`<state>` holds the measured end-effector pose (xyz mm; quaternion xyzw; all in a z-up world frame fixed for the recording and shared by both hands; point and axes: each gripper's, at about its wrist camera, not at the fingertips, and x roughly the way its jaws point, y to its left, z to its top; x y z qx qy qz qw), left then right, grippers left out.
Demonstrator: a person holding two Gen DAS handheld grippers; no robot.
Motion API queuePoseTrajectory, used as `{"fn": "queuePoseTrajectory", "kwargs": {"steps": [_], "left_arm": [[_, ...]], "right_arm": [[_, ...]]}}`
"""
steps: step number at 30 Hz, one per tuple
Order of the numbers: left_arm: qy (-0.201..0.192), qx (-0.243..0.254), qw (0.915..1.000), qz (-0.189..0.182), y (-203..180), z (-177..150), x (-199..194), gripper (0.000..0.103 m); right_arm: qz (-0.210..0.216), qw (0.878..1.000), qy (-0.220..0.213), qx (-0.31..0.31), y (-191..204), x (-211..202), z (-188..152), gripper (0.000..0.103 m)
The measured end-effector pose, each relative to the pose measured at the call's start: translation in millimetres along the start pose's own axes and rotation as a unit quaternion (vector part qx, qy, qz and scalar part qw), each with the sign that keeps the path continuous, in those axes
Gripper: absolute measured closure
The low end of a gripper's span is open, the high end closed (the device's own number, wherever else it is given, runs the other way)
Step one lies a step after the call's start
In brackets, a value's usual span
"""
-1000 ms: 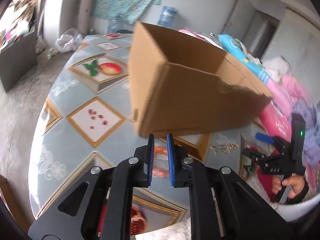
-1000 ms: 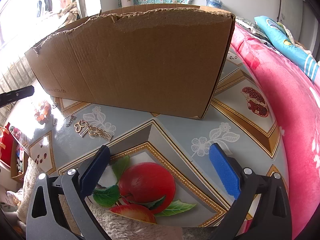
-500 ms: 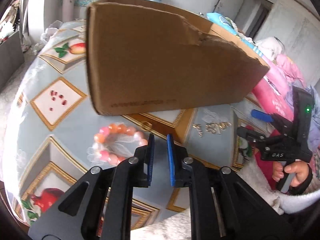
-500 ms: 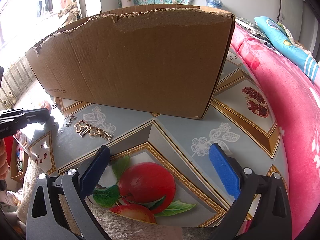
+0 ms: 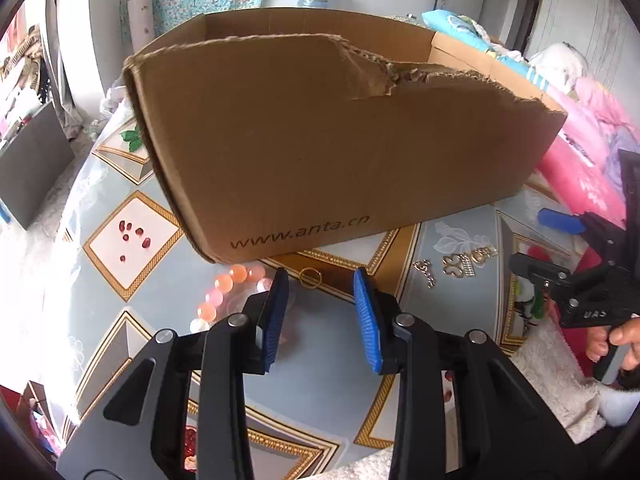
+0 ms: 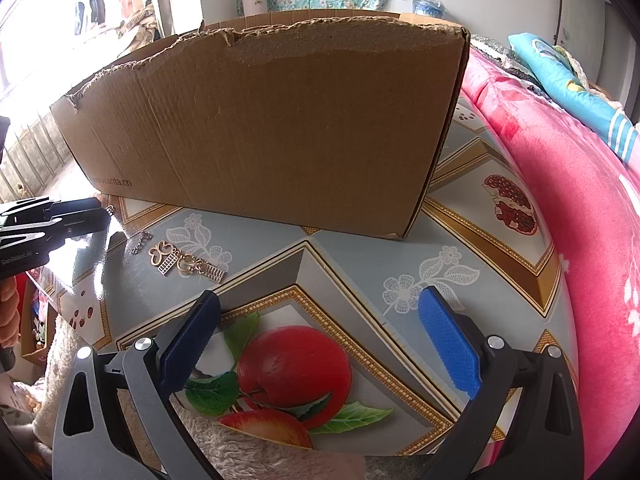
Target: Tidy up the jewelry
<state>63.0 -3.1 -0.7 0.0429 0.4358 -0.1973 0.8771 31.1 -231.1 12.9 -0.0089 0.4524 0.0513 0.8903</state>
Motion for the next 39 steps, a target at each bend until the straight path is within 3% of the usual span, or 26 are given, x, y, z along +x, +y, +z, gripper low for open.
{"fn": "queuePoseTrajectory", "kwargs": {"steps": [3, 7, 15, 26, 28, 35, 39], "left_arm": [[0.003, 0.011, 0.9997, 0.021, -5, 2, 2, 0.073], [0.003, 0.018, 0.9988, 0.046, -10, 3, 3, 0.083], [0.005, 0.016, 0.9980, 0.061, -13, 7, 6, 0.092], [-0.011, 0.013, 0.9992, 0.036, -12, -5, -1, 0.094], [-0.016, 0.011, 0.9994, 0.029, -10, -5, -3, 0.103], [-0.026, -0.004, 0.9996, 0.000, -6, -18, -9, 0.103], [-0.031, 0.001, 0.9993, -0.019, -8, -25, -14, 0.103]], "right_arm": [[-0.001, 1.000, -0.001, 0.001, 1, -1, -1, 0.006], [-0.001, 1.000, -0.002, 0.001, 1, -1, -1, 0.006], [-0.001, 1.000, -0.003, 0.001, 2, -2, -1, 0.006], [0.017, 1.000, -0.010, 0.012, -7, -7, 0, 0.006], [0.027, 0.999, -0.020, 0.009, -8, -12, 0, 0.008], [0.102, 0.994, -0.030, -0.030, 4, -21, 9, 0.030], [0.113, 0.992, -0.019, -0.054, 17, -15, 13, 0.044]]}}
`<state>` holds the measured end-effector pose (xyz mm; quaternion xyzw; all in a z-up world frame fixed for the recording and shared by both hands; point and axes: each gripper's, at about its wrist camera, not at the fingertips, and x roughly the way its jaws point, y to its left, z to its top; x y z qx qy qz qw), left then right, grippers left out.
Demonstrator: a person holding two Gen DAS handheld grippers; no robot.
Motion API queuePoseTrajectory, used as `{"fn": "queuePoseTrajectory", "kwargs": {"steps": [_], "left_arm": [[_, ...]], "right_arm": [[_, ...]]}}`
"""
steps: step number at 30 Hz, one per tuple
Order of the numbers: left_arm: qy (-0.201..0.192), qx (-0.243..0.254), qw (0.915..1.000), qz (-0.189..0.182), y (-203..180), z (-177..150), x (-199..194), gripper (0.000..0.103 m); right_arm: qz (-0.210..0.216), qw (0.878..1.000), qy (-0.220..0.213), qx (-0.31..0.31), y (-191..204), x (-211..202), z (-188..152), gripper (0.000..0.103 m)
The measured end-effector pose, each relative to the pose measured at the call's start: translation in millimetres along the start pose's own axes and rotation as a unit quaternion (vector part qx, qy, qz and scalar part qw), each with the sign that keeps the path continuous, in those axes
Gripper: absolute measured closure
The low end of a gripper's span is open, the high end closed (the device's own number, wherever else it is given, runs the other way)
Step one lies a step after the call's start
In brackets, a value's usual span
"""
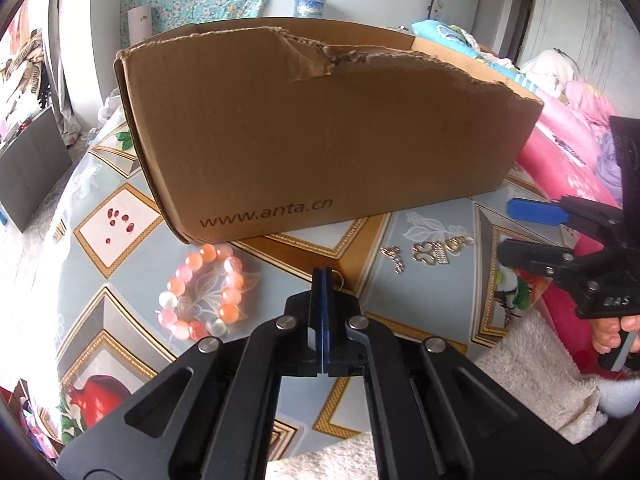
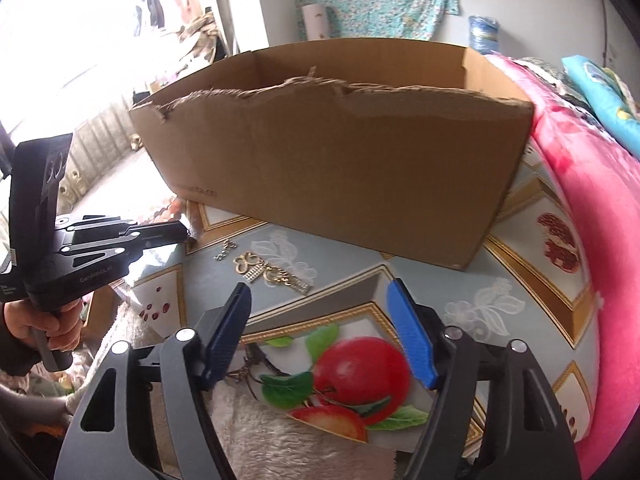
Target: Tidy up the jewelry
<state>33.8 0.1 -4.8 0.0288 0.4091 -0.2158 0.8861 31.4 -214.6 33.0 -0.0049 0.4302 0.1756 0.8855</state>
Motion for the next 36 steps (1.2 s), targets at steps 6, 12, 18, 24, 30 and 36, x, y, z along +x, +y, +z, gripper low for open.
{"fn": "queuePoseTrajectory", "kwargs": {"steps": [6, 12, 18, 24, 30, 36], "left_arm": [[-0.006, 0.006, 0.9999, -0.011, -4, -10, -5, 0.103], [-0.012, -0.004, 0.9998, -0.019, -4, -15, -7, 0.103], [-0.013, -0.009, 0.9996, -0.025, -2, -10, -7, 0.103], [-0.015, -0.013, 0.9994, -0.028, 0, -11, -7, 0.103], [-0.016, -0.011, 0.9994, -0.028, 0, -11, -6, 0.103], [-0.016, -0.011, 0.9994, -0.028, 0, -10, -6, 0.103]], "right_arm": [[-0.006, 0.999, 0.024, -0.031, 8, 14, 5, 0.061], [-0.004, 0.996, 0.044, -0.082, 21, 22, 6, 0.070], [0.021, 0.991, 0.059, -0.115, 23, 24, 11, 0.085], [0.027, 0.994, 0.075, -0.077, 10, 21, 12, 0.097], [0.005, 0.997, 0.076, -0.023, -11, 13, 7, 0.099], [0.010, 0.998, 0.061, -0.014, -17, 1, 7, 0.097]]}}
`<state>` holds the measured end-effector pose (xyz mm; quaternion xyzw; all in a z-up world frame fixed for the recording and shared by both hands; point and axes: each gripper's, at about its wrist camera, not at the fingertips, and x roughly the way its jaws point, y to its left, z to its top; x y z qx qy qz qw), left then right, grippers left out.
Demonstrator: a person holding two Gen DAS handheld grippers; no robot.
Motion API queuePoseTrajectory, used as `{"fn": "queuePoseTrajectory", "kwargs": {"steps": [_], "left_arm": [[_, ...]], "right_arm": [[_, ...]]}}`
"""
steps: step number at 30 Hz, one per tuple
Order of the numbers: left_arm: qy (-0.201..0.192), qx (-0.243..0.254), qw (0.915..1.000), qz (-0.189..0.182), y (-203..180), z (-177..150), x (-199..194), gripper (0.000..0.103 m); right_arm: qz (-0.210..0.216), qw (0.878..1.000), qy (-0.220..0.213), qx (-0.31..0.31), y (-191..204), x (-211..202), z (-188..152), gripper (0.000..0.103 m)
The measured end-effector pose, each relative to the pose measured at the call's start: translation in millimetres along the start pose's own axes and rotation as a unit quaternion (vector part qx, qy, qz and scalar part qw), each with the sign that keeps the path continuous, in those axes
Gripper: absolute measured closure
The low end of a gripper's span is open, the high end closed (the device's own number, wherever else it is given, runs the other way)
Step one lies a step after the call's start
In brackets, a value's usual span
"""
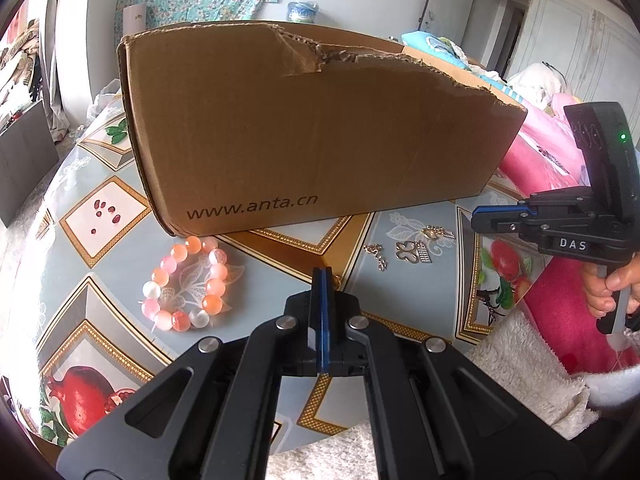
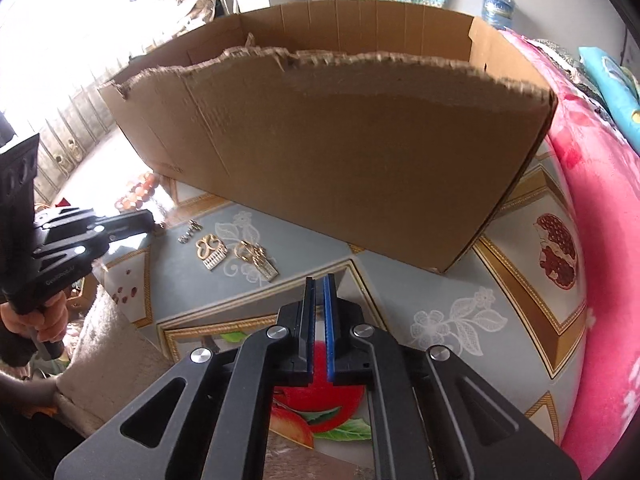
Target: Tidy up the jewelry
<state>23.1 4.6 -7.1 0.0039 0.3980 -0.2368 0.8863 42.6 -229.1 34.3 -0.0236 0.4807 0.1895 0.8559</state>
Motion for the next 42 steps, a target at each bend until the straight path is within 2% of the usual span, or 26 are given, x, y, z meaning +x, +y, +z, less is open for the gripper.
{"fn": "queuePoseTrajectory", "kwargs": {"steps": [1, 2, 4, 10, 14, 15, 23, 33, 34, 37, 42], "left_arm": [[0.000, 0.000, 1.0000, 0.000, 0, 0, 0, 0.103], [0.000, 0.000, 1.0000, 0.000, 0, 0, 0, 0.103], [0.000, -0.001, 1.0000, -0.001, 0, 0, 0, 0.103], [0.000, 0.000, 1.0000, -0.002, 0, 1, 1, 0.103], [0.000, 0.001, 1.0000, -0.004, 1, 2, 2, 0.103], [-0.001, 0.000, 1.0000, -0.004, 1, 2, 2, 0.103], [-0.001, 0.000, 1.0000, -0.004, 2, 2, 3, 0.103], [0.000, 0.005, 1.0000, -0.001, 0, 3, 2, 0.103], [-0.002, 0.005, 1.0000, -0.003, 0, 4, 0, 0.100], [-0.007, 0.010, 0.9999, -0.003, 0, 4, -7, 0.081], [-0.001, 0.033, 0.9994, 0.011, -5, 3, -7, 0.079]], "right_arm": [[0.004, 1.000, -0.001, -0.011, 4, 1, 2, 0.095], [0.001, 1.000, -0.001, -0.024, 10, 3, 4, 0.086], [-0.003, 0.999, -0.004, -0.048, 16, 5, 7, 0.079], [0.007, 0.995, 0.010, -0.101, 21, 16, 14, 0.079], [0.034, 0.993, 0.022, -0.110, 21, 19, 21, 0.092], [0.038, 0.993, 0.025, -0.108, 19, 18, 21, 0.095], [0.056, 0.997, 0.020, -0.042, 7, 11, 14, 0.096], [0.074, 0.997, -0.028, 0.023, -16, -27, 4, 0.096], [0.077, 0.996, -0.033, 0.027, -17, -30, 3, 0.096], [0.086, 0.995, -0.046, 0.038, -20, -36, 4, 0.096], [0.098, 0.993, -0.047, 0.048, -20, -32, 1, 0.096]]}}
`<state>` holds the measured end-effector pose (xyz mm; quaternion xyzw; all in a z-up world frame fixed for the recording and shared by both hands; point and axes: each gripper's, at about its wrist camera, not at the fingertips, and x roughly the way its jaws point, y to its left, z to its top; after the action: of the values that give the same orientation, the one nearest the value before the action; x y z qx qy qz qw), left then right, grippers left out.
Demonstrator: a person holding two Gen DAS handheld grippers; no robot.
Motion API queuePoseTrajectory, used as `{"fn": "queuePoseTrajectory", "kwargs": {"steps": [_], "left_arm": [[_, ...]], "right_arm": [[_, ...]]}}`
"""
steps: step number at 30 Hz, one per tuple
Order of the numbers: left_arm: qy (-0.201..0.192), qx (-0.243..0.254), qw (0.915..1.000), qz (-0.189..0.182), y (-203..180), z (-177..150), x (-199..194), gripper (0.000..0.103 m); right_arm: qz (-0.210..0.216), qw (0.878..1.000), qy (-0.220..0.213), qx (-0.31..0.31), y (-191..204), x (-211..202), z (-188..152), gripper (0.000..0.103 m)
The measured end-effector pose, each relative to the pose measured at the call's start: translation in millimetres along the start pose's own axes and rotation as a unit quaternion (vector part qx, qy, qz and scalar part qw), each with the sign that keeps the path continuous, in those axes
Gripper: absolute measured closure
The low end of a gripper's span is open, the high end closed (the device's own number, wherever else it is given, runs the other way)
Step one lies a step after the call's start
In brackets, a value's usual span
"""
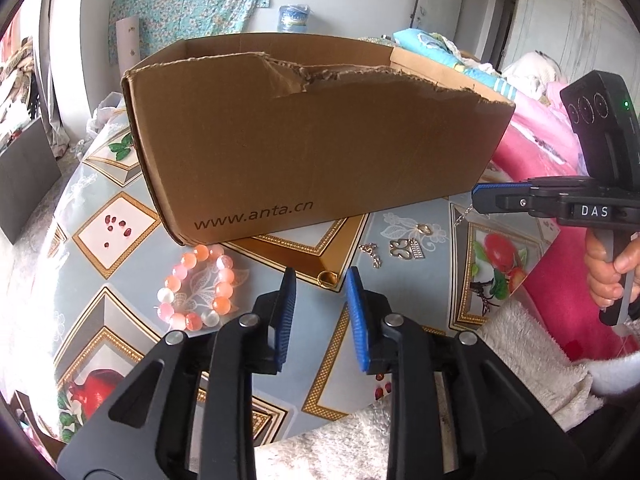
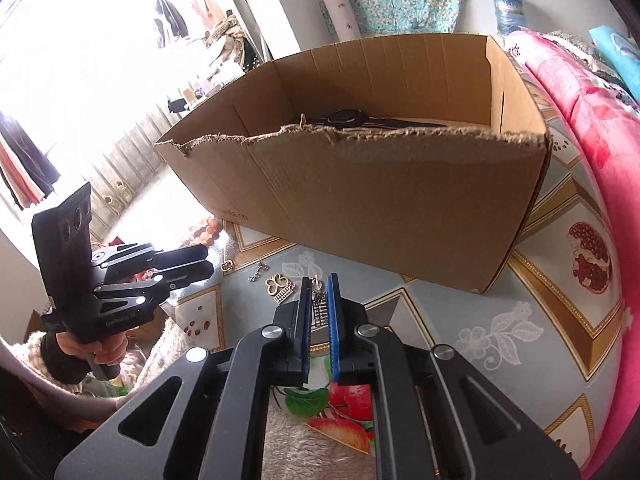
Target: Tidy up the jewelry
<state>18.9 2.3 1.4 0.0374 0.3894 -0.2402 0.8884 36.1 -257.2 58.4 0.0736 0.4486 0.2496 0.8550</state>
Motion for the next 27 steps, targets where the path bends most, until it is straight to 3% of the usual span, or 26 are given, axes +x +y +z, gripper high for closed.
{"fn": "queuePoseTrajectory", "kwargs": {"steps": [8, 12, 18, 23, 27], "left_arm": [[0.028, 0.060, 0.9972, 0.035, -16, 7, 18, 0.079], [0.040, 0.049, 0.9974, 0.034, -17, 14, 21, 0.079], [0.063, 0.029, 0.9957, 0.062, -26, 26, 27, 0.081], [0.081, 0.009, 0.9939, 0.075, -30, 34, 33, 0.093], [0.082, 0.003, 0.9939, 0.073, -30, 40, 36, 0.093]], "right_arm": [[0.013, 1.000, 0.001, 0.006, 3, 13, -2, 0.096], [0.014, 1.000, -0.002, 0.009, 3, 18, -2, 0.095], [0.018, 1.000, -0.007, 0.016, 2, 22, -3, 0.095], [0.026, 0.999, -0.018, 0.017, 3, 20, -2, 0.095], [0.029, 0.999, -0.026, 0.016, 4, 17, -3, 0.095]]}}
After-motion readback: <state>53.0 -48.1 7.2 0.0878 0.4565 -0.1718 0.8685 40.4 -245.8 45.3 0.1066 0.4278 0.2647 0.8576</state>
